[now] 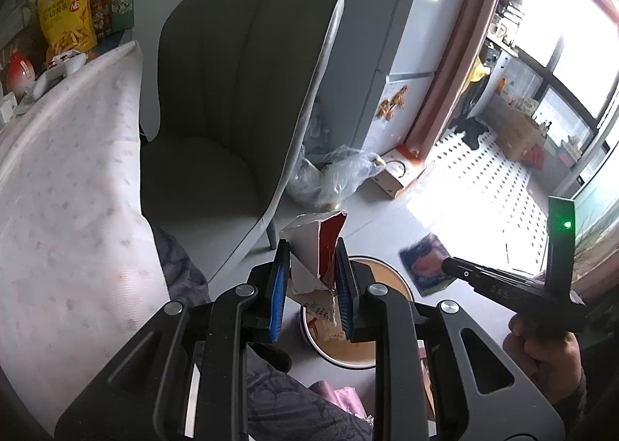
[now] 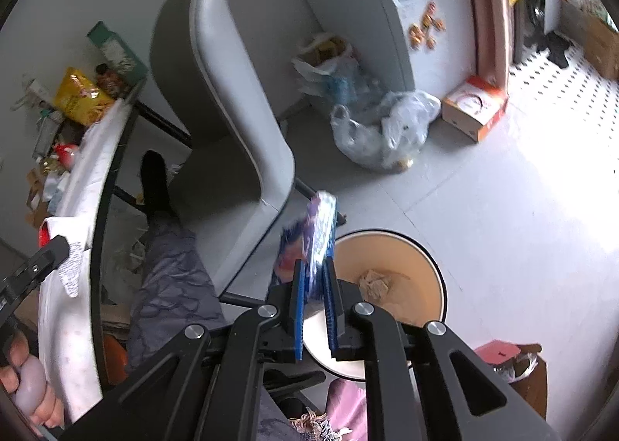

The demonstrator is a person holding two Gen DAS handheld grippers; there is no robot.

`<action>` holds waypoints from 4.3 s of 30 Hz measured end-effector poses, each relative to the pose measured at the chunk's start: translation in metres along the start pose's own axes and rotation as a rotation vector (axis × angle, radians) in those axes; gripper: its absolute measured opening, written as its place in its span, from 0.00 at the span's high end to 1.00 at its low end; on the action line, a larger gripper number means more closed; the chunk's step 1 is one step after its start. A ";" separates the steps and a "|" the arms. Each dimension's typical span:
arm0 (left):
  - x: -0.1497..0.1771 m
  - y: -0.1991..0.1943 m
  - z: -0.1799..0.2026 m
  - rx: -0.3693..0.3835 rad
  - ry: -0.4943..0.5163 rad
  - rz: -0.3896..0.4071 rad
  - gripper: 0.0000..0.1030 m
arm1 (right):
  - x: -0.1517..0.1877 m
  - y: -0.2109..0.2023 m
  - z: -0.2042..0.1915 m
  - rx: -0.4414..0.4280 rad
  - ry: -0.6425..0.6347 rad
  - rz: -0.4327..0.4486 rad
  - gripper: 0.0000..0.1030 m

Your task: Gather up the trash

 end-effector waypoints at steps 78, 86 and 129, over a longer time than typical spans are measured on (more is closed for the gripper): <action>-0.024 -0.178 -0.063 -0.059 -0.136 0.299 0.06 | -0.027 -0.168 -0.127 -0.015 -0.212 0.282 0.08; -0.013 -0.231 -0.084 -0.109 -0.159 0.376 0.06 | -0.011 -0.188 -0.180 -0.065 -0.297 0.289 0.07; 0.053 -0.324 -0.139 -0.269 -0.205 0.450 0.06 | 0.064 -0.232 -0.278 -0.213 -0.463 0.341 0.07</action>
Point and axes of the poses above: each gripper's, at about its wrist camera, not at the fingertips, and y roughly the way its jaws point, z to its right, x to its underside, the point moved 6 cm from there along y, roughly the way its jaws point, and after that the axes turned 5 degrees about z, right-handed, at the moved point
